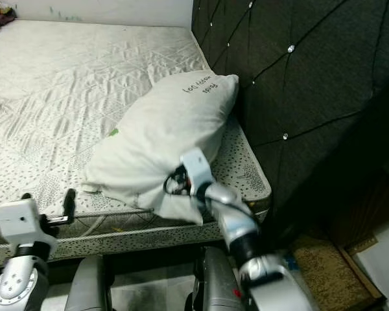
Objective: Clean up the room
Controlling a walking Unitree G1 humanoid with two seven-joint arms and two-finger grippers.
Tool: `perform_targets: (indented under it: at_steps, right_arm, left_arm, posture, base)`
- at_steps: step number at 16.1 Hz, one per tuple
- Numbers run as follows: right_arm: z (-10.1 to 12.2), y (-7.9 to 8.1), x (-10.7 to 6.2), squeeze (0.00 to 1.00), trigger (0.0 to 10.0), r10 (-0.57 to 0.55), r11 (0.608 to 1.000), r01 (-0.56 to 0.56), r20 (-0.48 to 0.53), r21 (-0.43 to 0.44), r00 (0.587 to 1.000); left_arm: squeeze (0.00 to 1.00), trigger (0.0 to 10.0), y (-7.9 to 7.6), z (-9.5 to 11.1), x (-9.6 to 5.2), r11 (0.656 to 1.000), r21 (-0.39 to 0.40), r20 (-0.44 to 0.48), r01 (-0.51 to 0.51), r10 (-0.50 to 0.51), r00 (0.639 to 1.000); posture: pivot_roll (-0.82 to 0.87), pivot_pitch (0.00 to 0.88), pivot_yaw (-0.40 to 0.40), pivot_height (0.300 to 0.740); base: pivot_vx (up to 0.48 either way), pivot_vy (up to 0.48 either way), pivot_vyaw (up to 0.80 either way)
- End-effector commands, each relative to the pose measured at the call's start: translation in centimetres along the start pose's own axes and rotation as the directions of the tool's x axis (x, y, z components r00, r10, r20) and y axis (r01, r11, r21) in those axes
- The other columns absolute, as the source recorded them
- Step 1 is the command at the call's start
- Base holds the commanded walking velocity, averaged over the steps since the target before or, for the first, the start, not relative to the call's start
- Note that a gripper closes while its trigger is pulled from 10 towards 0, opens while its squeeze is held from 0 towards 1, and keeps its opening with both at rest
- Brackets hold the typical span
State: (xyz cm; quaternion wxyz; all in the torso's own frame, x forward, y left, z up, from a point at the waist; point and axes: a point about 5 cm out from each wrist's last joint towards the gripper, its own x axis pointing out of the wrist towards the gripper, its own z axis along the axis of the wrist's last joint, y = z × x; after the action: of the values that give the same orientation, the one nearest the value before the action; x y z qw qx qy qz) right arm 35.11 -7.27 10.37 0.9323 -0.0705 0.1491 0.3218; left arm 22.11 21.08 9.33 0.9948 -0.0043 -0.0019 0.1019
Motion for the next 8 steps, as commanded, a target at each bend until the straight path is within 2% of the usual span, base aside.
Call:
perform_targets:
  at_steps: [1,2,3,4,5,6,7,8]
  right_arm:
    - [2.5,-1.4,0.0,0.0,0.0,-0.04,0.998,0.044,0.081,-0.048,0.996]
    - [3.9,-3.0,-0.3,0.0,0.0,-0.109,0.991,0.117,0.127,-0.064,0.986]
    - [6.0,-5.7,-1.1,0.0,0.0,-0.225,0.968,0.241,0.186,-0.066,0.956]
    - [7.8,-7.5,-2.0,0.0,0.0,-0.279,0.94,0.316,0.24,-0.13,0.93]
    - [8.8,-8.5,-2.5,0.0,0.0,-0.303,0.923,0.351,0.266,-0.16,0.915]
    - [10.3,-10.3,-3.7,0.0,0.0,-0.363,0.895,0.417,0.288,-0.157,0.886]
    - [11.1,-11.4,-4.4,0.0,0.0,-0.399,0.873,0.459,0.299,-0.167,0.867]
    - [11.8,-12.3,-5.2,0.0,0.0,-0.432,0.849,0.498,0.311,-0.175,0.846]
  left_arm:
    - [0.0,10.0,-0.4,-0.1,0.0,1.0,0.001,0.002,0.004,-0.004,1.0]
    - [0.0,10.0,-0.5,-0.1,0.1,1.0,-0.001,0.001,0.006,-0.006,1.0]
    - [0.0,10.0,-0.4,-0.1,0.1,1.0,-0.001,0.0,0.006,-0.006,1.0]
    - [0.0,10.0,-0.3,-0.1,0.3,1.0,-0.001,0.001,0.004,-0.004,1.0]
    - [0.0,10.0,-0.3,-0.1,0.4,1.0,0.0,0.0,0.003,-0.003,1.0]
    - [0.0,10.0,-0.3,-0.1,0.5,1.0,0.001,-0.002,0.003,-0.003,1.0]
    - [0.0,10.0,-0.5,-0.3,0.6,0.999,-0.027,-0.021,0.022,-0.023,1.0]
    - [0.0,10.0,-1.4,-0.4,0.6,0.994,-0.077,-0.038,0.081,-0.084,0.996]
  posture:
    - [0.09,0.037,-0.109,0.558]
    - [0.09,0.036,-0.107,0.558]
    - [0.09,0.034,-0.106,0.558]
    - [0.09,0.029,-0.104,0.558]
    - [0.09,0.026,-0.103,0.558]
    - [0.09,0.023,-0.104,0.558]
    - [0.09,0.02,-0.106,0.558]
    - [0.1,0.017,-0.107,0.558]
  base:
    - [0.0,0.0,0.0]
    - [0.0,0.0,0.0]
    - [0.0,0.0,0.0]
    - [0.0,0.0,0.0]
    - [0.0,0.0,0.0]
    - [0.0,0.0,0.0]
    - [0.0,0.0,0.0]
    - [0.0,0.0,0.0]
